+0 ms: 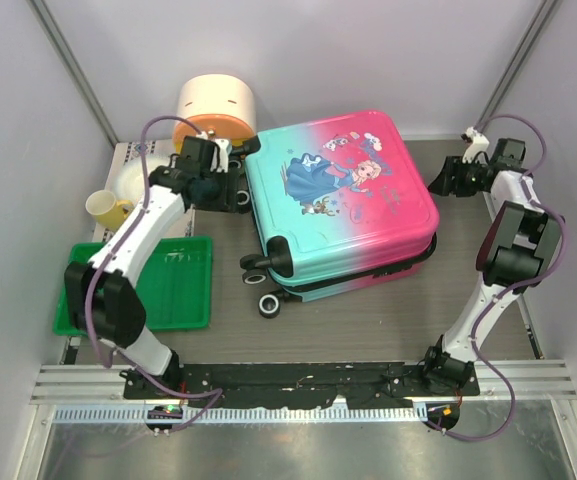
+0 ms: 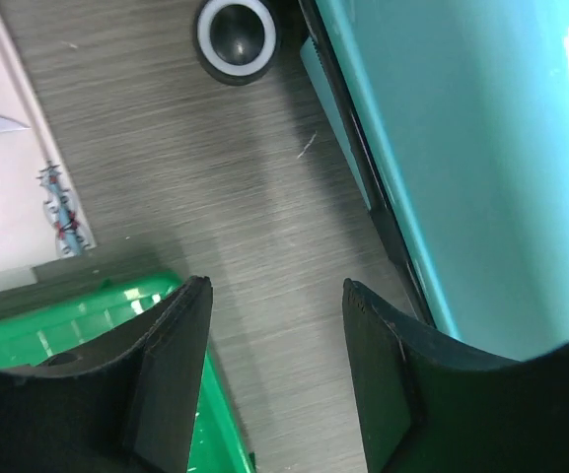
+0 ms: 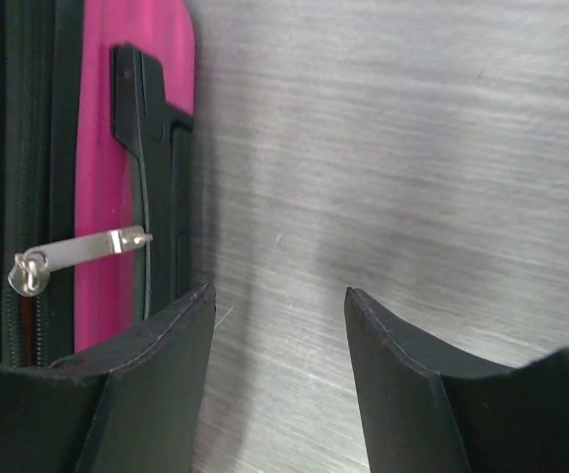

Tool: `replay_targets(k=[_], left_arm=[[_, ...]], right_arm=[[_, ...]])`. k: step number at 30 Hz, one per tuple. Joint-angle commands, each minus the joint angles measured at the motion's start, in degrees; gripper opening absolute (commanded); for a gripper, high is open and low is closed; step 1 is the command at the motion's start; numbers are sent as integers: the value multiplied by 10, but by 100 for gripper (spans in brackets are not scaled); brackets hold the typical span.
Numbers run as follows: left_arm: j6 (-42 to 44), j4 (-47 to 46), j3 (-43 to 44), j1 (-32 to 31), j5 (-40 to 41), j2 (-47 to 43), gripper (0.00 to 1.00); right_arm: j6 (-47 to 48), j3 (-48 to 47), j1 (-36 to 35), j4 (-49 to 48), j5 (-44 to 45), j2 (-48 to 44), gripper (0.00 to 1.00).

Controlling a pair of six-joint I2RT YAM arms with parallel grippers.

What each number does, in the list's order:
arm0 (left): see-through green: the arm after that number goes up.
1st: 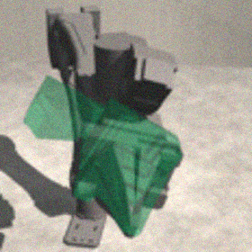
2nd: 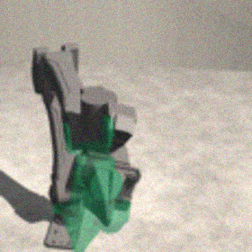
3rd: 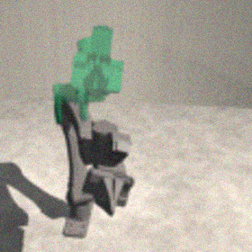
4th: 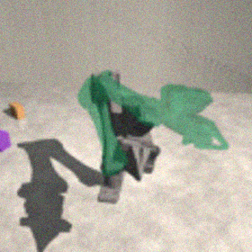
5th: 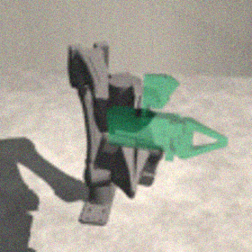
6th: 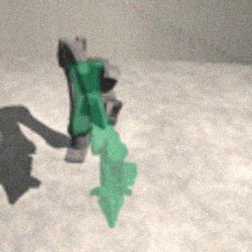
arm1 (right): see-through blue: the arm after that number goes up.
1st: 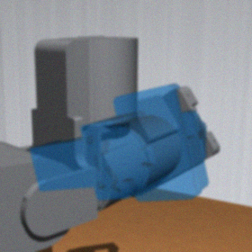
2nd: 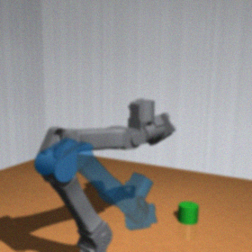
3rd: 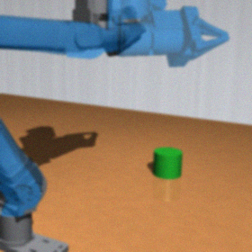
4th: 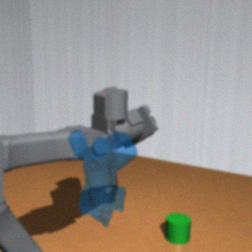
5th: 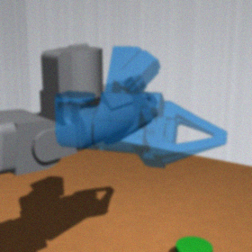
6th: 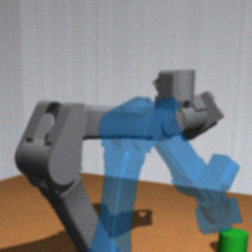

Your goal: Open, take out, and arrange the luggage

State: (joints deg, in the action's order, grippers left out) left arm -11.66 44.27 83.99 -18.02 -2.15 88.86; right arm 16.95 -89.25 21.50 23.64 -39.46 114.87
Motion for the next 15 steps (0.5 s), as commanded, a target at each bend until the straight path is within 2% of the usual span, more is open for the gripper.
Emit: replay_targets(k=[1,8,12,14,15], left_arm=[[-16,-73,47,-30,-38,46,59],[47,-118,117,-139,-72,137,60],[85,-94,218,-195,-73,229,61],[88,-88,257,-198,-69,260,63],[92,-84,303,-196,-66,292,64]], right_arm=[[47,-29,-4,60,-6,3,61],[127,-60,41,149,-54,19,61],[193,-72,95,214,-76,16,61],[240,-79,127,259,-90,14,61],[266,-81,132,281,-90,14,61]])
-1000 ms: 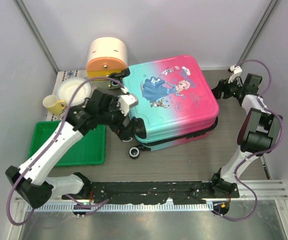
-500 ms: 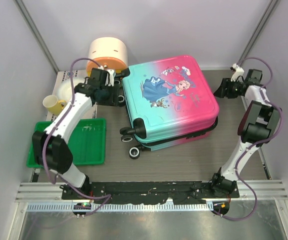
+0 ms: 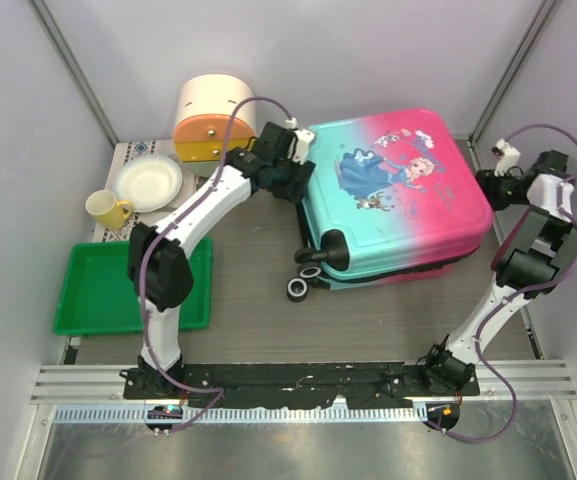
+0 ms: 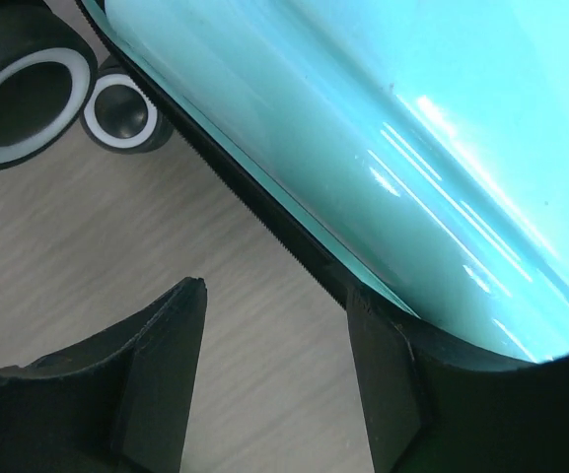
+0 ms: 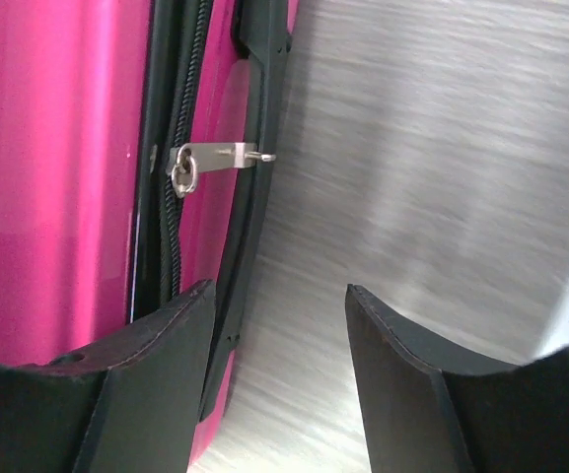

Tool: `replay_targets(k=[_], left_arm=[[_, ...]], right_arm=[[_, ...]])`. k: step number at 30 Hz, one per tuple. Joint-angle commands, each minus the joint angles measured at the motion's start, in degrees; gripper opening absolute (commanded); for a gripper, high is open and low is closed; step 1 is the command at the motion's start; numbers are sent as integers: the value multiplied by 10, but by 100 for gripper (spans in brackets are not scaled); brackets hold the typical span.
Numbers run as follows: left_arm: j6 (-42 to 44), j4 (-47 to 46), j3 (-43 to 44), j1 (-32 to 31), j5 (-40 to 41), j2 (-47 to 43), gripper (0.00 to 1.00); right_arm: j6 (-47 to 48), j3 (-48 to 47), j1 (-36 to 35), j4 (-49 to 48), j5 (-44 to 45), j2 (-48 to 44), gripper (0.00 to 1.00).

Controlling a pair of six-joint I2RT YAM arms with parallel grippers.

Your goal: Open, take out, and arrange the luggage

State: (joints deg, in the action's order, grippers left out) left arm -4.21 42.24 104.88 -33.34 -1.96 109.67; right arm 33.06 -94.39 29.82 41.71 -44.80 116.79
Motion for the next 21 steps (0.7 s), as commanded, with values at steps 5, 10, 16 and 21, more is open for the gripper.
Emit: replay_targets(k=[5,10,16,21], left_arm=[[21,-2,212,-16,-70,111,77],[34,6,156,35,-89,-1,86],[38,51,0,115,-149,-172,91],[59,77,-112,118,-166,-271,91]], right_arm=[[267,21,56,227,-37,-45,61],[386,123,55,307,-64,-116,61],[480,219,17,355,-80,-214,62],[467,272,-53,338,-87,-288,62]])
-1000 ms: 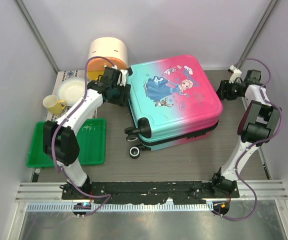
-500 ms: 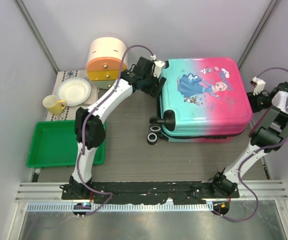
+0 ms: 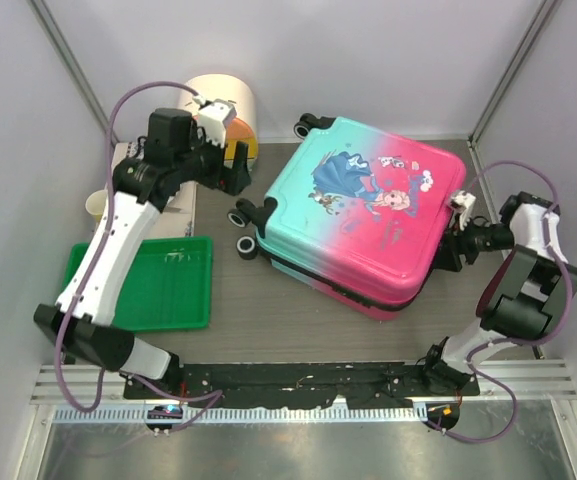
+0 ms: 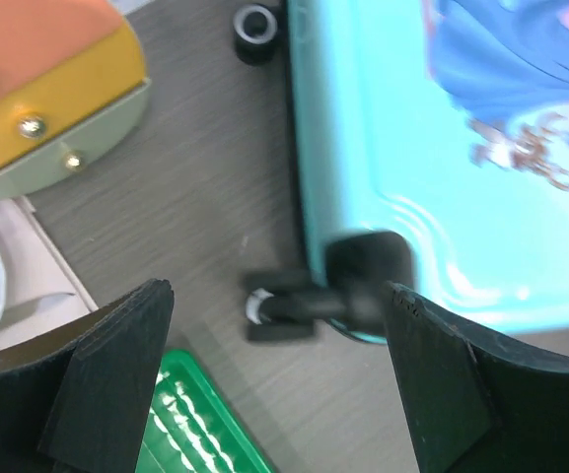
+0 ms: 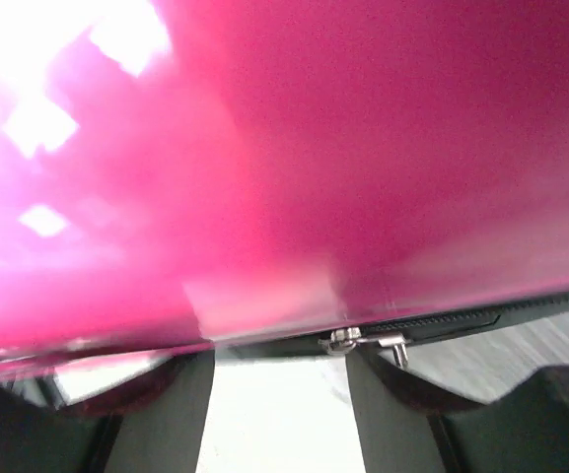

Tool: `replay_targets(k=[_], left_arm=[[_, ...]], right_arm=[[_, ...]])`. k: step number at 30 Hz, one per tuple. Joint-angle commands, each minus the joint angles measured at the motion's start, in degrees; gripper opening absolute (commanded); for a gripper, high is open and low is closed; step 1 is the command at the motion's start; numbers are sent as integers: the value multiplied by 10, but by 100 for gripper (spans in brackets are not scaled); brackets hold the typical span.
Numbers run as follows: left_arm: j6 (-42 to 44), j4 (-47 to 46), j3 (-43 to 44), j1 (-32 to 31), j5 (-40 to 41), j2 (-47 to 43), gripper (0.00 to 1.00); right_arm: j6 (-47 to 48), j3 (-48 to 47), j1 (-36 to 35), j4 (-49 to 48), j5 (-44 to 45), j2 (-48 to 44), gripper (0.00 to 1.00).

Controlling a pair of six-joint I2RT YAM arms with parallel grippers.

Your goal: Open, take out, and arrange the luggage

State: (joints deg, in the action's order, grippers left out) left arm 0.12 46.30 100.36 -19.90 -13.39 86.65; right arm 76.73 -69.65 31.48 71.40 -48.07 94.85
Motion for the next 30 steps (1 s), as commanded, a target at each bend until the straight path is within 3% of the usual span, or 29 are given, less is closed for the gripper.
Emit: replay_targets(k=[1,6,10,14,16,21,26,30], left_arm=[[13,37,-77,-16,-62,-50,91],[2,27,-121,-17,-133,-74,88],[1,15,-122,-17,-152,-66,86],[1,8,-116,-18,-174,-55,86],[2,4,-115,-19,-180,-53,86],[2,-7,-116,-24,-190,-47,85],[3,-14,-122,-27,-189,-49,85],[2,-17,-126,-26,-190,-49,86]], right_arm=[[21,40,-82,37,-54,-97,62],[-17,70,-117,0,-50,-164,62],[-7,85,-67,6,-41,-188,61],[52,68,22,30,-70,-170,61],[137,46,51,82,-79,-131,61],[227,37,62,110,-127,-86,63],[162,79,41,3,-145,-97,70],[84,134,19,-92,-142,-125,70]])
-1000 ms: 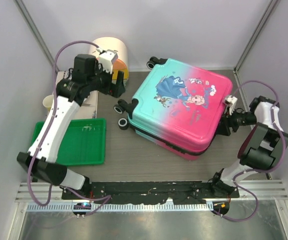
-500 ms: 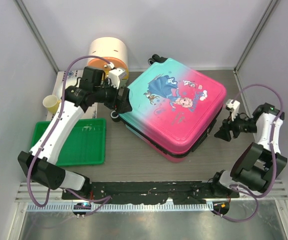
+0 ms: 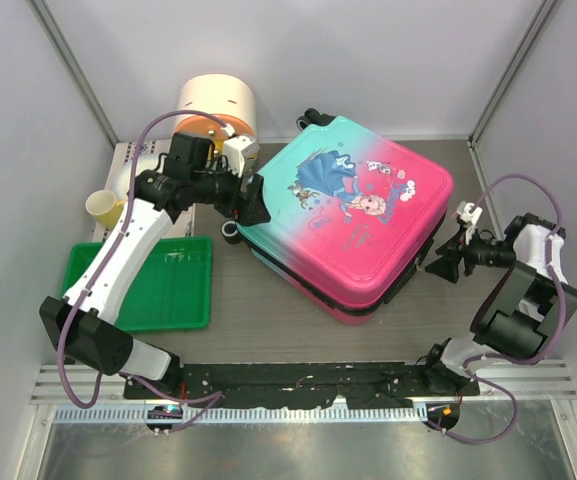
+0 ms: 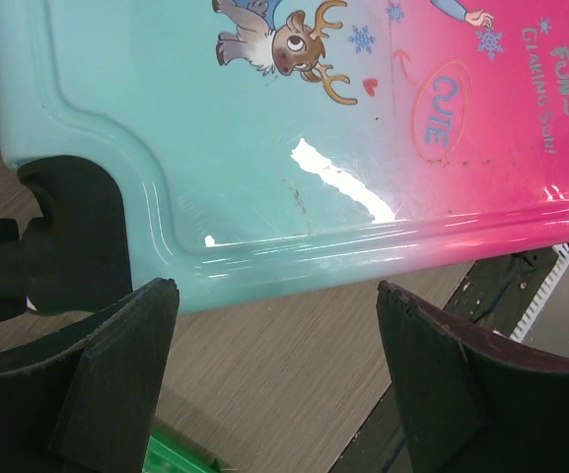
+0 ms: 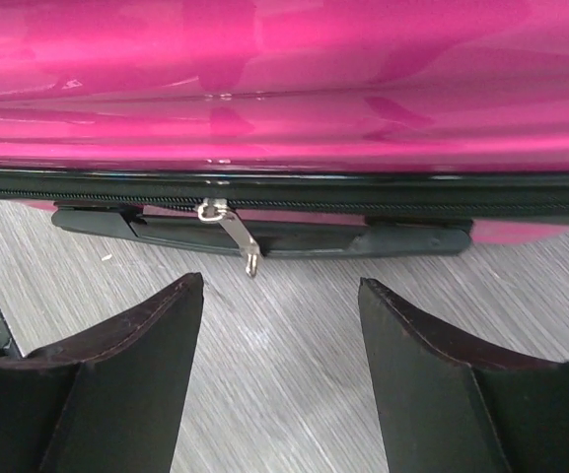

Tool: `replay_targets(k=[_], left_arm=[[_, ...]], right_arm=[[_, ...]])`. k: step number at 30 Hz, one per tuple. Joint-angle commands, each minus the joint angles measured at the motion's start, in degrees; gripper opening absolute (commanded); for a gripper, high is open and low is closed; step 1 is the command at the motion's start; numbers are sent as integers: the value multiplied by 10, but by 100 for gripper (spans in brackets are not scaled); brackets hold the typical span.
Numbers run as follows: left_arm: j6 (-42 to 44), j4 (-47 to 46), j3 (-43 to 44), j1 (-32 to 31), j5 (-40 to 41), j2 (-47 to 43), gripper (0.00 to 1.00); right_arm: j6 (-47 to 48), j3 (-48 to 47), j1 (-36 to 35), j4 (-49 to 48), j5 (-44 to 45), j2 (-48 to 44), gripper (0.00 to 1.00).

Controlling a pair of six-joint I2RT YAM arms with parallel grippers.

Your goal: Open, take out, and arrange the luggage

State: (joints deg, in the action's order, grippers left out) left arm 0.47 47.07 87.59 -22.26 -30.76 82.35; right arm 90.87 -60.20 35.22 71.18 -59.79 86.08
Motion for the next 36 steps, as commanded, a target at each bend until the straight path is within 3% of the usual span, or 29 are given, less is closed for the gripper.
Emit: replay_targets(k=[1,5,10,19,28,31,36], left_arm=[[-15,-25,1,-4,-17,-6,85],[-17,-28,3,-4,-19,-3,85],[-18,-28,-1,-8,-24,-3,85],[-20,-30,-11,-7,-14,4,84],[-18,-34,-20,-7,-11,-7,84],[-11,-35,-22,-9,-5,-14,84],[-21,-37,-34,-11,52,-10,83]], right_arm=[[-72,50,-24,-105,-22,-43,70],[-110,79,-59,-177,-14,-51,69],[-111,75,-71,-200,-5,-21,69],[-46,61,-104,-126,-17,21,56],[-42,81,-98,-109,-2,-10,21],[-48,76,-78,-112,-7,-19,3],[-120,53,-45,-170,-6,-21,1]])
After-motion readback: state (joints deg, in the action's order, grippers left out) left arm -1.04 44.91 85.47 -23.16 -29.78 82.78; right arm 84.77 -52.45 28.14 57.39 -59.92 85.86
